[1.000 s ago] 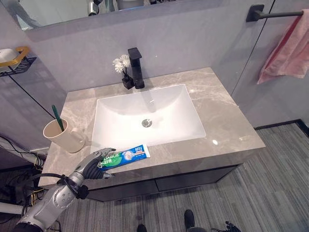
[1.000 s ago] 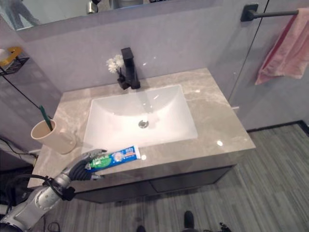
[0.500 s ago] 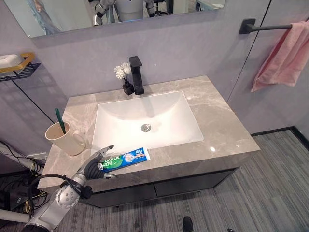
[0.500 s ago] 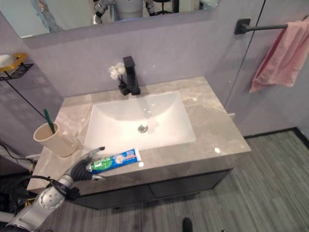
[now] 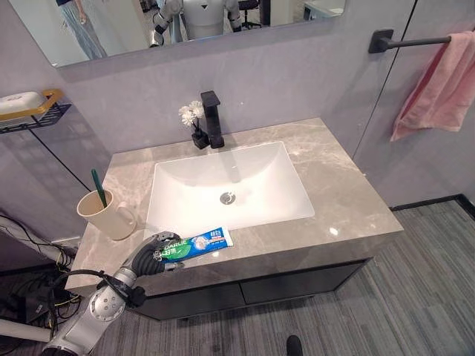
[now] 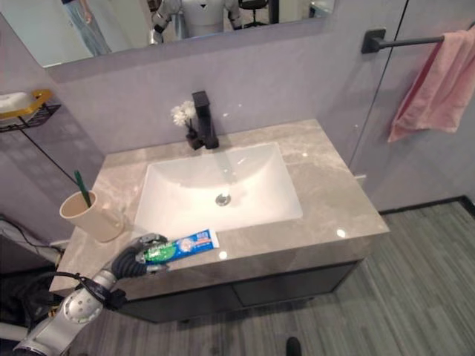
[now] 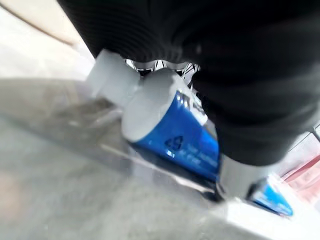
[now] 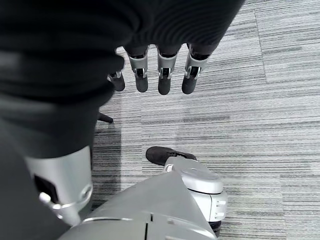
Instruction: Put brush and paste in cup on sink, flatten towel.
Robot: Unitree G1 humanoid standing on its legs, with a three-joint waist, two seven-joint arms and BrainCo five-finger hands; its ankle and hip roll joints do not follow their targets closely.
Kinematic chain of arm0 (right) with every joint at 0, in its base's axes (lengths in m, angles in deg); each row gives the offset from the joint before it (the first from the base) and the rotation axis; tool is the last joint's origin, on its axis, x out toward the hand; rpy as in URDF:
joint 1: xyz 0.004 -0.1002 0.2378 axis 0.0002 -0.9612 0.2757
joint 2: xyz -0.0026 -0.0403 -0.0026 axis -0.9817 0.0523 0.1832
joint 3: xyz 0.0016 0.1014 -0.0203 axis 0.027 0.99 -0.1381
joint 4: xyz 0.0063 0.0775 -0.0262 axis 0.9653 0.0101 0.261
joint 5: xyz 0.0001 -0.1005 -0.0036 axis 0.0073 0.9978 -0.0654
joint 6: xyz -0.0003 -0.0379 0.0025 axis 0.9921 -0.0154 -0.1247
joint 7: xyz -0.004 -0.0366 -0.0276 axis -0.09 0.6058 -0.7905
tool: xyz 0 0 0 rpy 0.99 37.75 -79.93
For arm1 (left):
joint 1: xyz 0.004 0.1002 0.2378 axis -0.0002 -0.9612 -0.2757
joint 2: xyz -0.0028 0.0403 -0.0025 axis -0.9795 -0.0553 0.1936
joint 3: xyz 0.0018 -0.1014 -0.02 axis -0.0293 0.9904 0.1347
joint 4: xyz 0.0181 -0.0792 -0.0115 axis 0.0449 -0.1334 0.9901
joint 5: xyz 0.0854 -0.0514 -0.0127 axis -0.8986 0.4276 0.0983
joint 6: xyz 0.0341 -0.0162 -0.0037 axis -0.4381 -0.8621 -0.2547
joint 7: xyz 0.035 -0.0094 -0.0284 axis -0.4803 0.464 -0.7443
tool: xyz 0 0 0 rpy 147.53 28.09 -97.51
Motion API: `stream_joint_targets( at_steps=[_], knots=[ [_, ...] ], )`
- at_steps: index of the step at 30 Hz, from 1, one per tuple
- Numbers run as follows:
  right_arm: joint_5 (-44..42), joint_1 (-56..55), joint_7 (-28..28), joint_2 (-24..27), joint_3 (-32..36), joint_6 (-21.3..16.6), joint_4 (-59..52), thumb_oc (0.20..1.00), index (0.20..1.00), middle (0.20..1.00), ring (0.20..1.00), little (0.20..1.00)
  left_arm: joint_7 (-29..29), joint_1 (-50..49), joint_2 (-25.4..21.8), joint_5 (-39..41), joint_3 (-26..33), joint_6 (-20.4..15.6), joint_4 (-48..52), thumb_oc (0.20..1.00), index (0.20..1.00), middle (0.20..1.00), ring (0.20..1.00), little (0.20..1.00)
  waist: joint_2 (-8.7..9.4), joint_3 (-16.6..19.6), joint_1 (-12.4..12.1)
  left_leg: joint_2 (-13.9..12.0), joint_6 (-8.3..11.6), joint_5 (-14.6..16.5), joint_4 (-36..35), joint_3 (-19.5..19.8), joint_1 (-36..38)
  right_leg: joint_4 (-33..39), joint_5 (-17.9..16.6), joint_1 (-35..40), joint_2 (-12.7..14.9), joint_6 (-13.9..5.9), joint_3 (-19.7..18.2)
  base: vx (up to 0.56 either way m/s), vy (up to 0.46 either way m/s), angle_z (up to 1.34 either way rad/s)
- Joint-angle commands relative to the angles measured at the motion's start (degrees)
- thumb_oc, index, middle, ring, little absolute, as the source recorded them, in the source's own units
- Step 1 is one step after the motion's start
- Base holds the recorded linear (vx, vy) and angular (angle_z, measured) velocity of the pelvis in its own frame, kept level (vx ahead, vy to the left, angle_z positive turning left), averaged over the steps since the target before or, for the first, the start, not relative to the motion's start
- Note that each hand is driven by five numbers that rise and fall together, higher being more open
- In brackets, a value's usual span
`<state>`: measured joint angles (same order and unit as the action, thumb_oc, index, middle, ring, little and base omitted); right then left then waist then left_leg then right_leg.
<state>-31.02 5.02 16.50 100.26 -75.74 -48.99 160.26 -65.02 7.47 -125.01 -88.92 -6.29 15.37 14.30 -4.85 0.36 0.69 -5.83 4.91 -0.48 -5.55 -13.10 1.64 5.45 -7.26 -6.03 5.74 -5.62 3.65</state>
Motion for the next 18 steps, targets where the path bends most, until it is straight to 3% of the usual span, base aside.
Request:
stream_joint_targets(
  at_steps=[1, 8, 11, 18],
  knots=[
    [-0.11, 2.39, -0.11, -1.17, -0.52, -0.32, 0.66, 1.000, 1.000, 1.000, 1.000, 1.000, -2.25, -0.80, -4.82, -6.38, -3.52, -0.78, -0.87, 0.536, 0.536, 0.536, 0.536, 0.536, 2.99, -2.43, 0.90, -1.59, 1.86, -3.73, 0.55, 2.78, -1.60, -0.45, -1.07, 1.32, 3.59, -5.05, -0.25, 0.00, 0.000, 0.00],
    [-0.02, 2.28, 0.31, -1.26, -0.66, -0.43, 1.12, 1.000, 1.000, 1.000, 1.000, 1.000, -2.33, 0.95, -7.03, -10.97, -6.89, -1.79, -1.16, 0.454, 0.454, 0.454, 0.454, 0.454, 3.01, -2.47, 0.99, -1.64, 1.90, -3.56, 0.55, 2.55, -1.20, -0.45, -0.93, 1.62, 3.58, -5.02, -0.31, 0.00, 0.000, 0.00],
    [-0.14, 2.41, 0.52, -1.42, -0.58, -0.38, 1.83, 1.000, 1.000, 1.000, 1.000, 1.000, -1.39, 1.84, -7.58, -12.68, -7.94, -2.20, -1.68, 0.354, 0.354, 0.354, 0.354, 0.354, 2.99, -2.31, 1.09, -1.58, 1.89, -3.39, 0.55, 2.59, -0.95, -0.45, -0.93, 1.85, 3.62, -5.05, -0.32, 0.00, 0.000, 0.00],
    [-1.20, 2.53, 0.88, -1.86, 0.77, 0.03, 3.43, 1.000, 1.000, 1.000, 1.000, 1.000, 1.02, 3.33, -8.14, -14.94, -8.22, -2.22, -1.24, 0.200, 0.200, 0.200, 0.200, 0.200, 3.35, -1.75, 1.02, -1.56, 1.79, -3.08, 0.55, 2.68, -0.27, -0.45, -0.86, 2.50, 3.71, -5.15, -0.29, 0.00, 0.000, 0.00]
  ],
)
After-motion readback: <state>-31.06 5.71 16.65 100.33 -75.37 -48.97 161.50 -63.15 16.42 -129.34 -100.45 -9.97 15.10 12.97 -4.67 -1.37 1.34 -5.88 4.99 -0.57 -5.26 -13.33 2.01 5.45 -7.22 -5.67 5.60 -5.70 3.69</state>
